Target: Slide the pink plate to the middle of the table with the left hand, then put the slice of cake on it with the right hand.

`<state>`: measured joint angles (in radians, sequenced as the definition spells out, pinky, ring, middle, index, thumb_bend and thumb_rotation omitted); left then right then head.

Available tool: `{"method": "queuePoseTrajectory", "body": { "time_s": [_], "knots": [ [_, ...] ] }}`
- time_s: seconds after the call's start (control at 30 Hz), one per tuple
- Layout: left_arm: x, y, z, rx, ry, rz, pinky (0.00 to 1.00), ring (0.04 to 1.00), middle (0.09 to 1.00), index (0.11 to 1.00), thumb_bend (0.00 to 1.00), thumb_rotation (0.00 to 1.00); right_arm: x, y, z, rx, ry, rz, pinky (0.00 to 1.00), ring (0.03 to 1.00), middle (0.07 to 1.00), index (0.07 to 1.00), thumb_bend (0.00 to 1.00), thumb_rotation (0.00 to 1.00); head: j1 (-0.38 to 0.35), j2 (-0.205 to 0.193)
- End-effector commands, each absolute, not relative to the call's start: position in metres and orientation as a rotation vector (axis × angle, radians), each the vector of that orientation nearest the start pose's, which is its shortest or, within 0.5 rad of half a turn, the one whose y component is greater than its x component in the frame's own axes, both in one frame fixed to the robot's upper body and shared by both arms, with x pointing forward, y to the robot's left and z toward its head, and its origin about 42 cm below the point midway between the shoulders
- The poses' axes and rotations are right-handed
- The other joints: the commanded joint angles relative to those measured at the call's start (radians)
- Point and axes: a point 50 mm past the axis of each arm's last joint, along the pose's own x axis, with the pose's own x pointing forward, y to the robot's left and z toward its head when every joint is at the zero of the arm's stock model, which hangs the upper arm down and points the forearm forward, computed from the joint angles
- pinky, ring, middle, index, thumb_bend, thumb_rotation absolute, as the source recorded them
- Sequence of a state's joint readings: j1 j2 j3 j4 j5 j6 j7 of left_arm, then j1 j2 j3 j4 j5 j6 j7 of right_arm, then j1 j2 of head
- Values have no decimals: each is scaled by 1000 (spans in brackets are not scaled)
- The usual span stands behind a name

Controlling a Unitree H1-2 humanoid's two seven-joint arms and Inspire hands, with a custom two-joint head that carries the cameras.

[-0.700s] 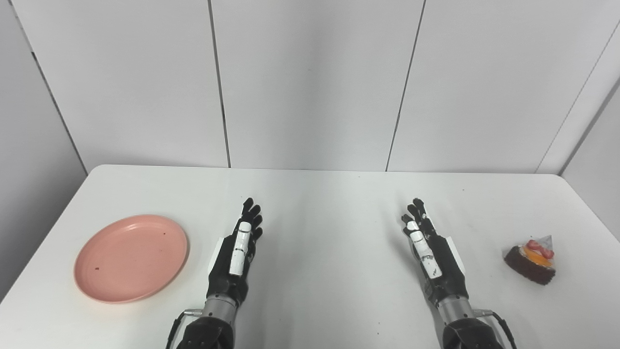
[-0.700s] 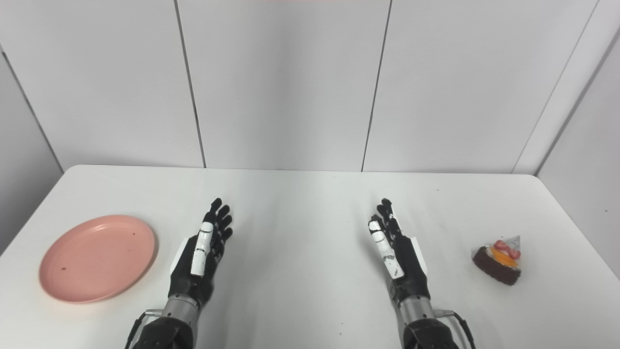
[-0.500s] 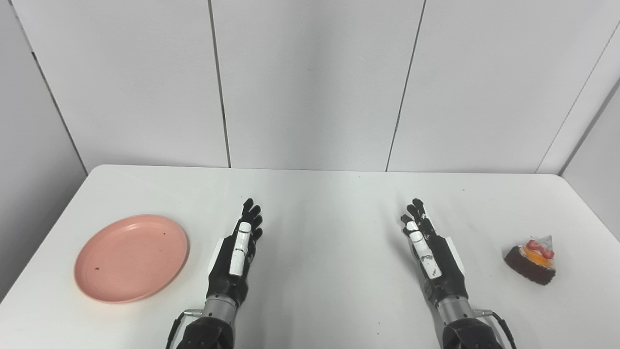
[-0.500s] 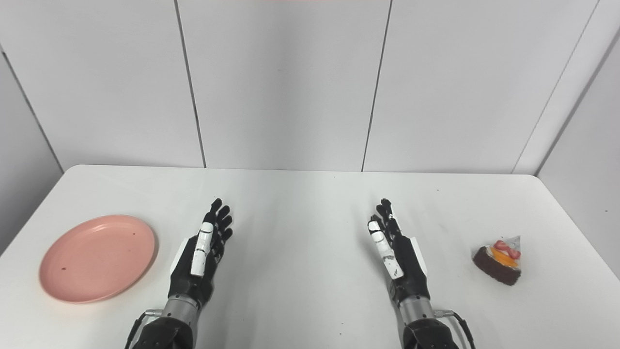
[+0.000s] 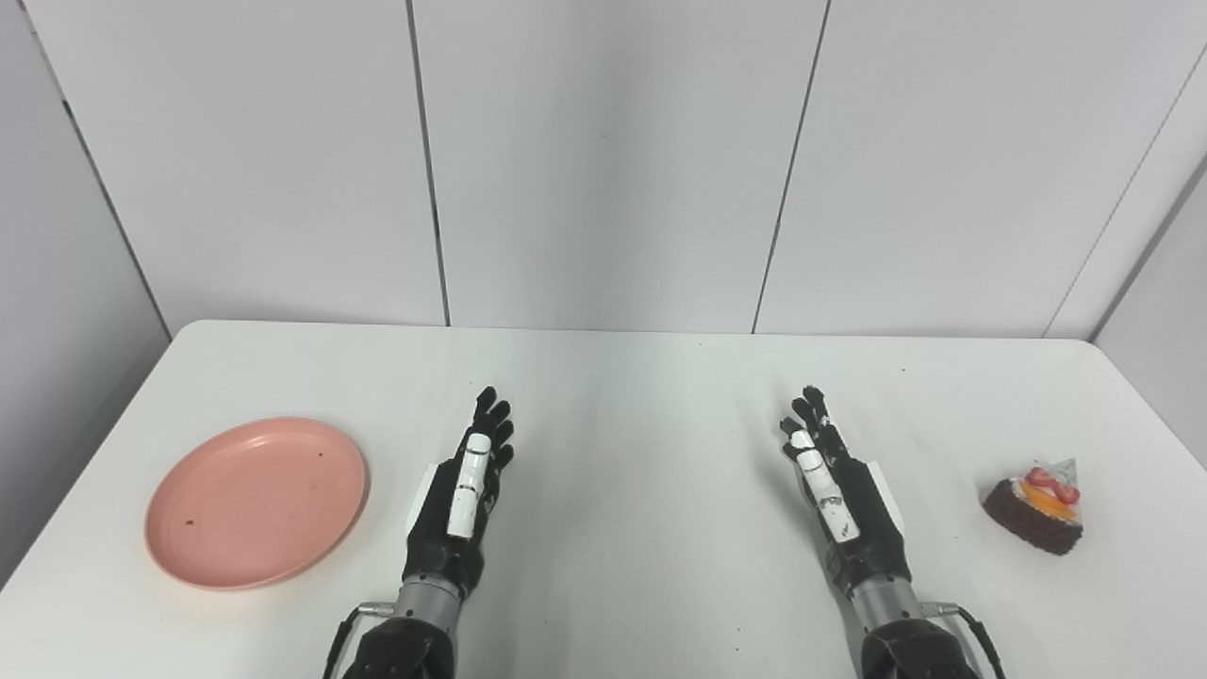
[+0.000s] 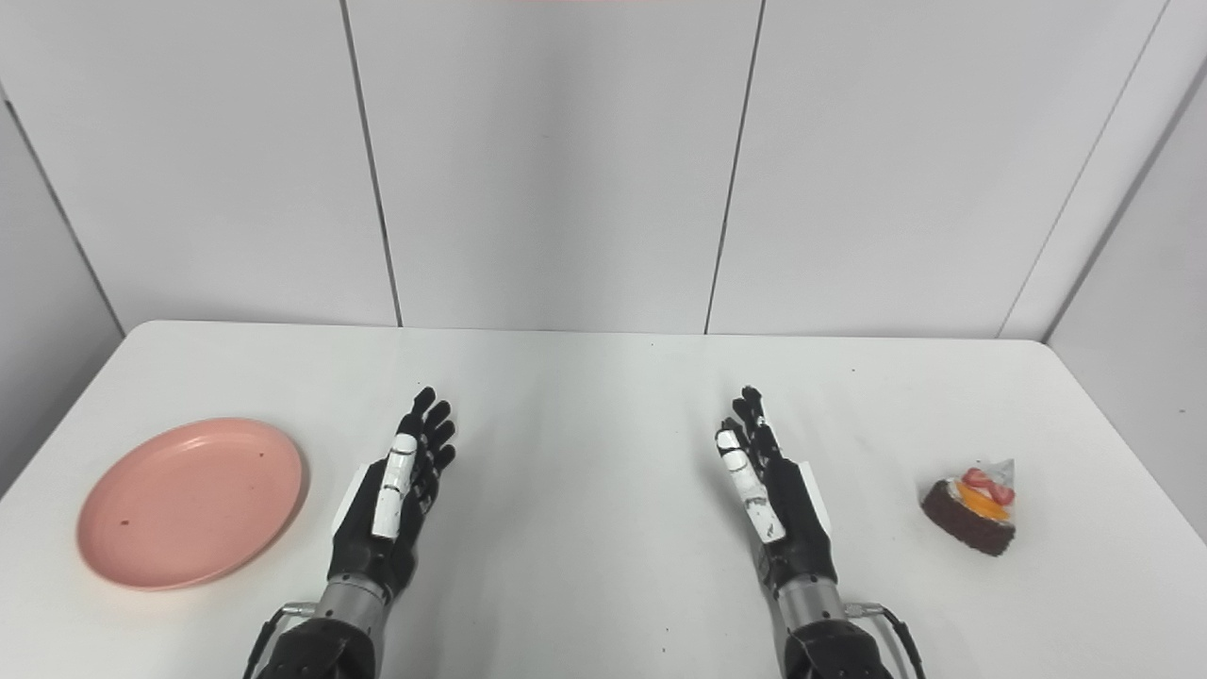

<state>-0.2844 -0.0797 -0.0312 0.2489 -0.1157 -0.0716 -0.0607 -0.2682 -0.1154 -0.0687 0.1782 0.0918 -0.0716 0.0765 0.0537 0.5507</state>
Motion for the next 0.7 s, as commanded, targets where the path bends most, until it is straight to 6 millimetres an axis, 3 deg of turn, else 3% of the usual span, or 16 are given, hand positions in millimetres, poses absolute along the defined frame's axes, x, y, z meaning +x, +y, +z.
{"method": "queuePoseTrajectory", "body": {
  "time_s": [0.0,0.4,0.67],
  "knots": [
    [363,149,112,-177,-67,-172,1000,1000,1000,1000,561,1000,371,-244,145,-8,-188,63,962,947,979,1000,588,816,3,0],
    [361,144,121,-178,-184,-151,1000,1000,1000,1000,600,999,371,-251,142,-3,-192,63,967,948,983,1000,591,817,96,-24],
    [354,157,147,-217,-268,-36,965,965,986,981,602,996,372,-253,141,32,-191,68,998,974,999,1000,557,832,178,-44]
  ]
}}
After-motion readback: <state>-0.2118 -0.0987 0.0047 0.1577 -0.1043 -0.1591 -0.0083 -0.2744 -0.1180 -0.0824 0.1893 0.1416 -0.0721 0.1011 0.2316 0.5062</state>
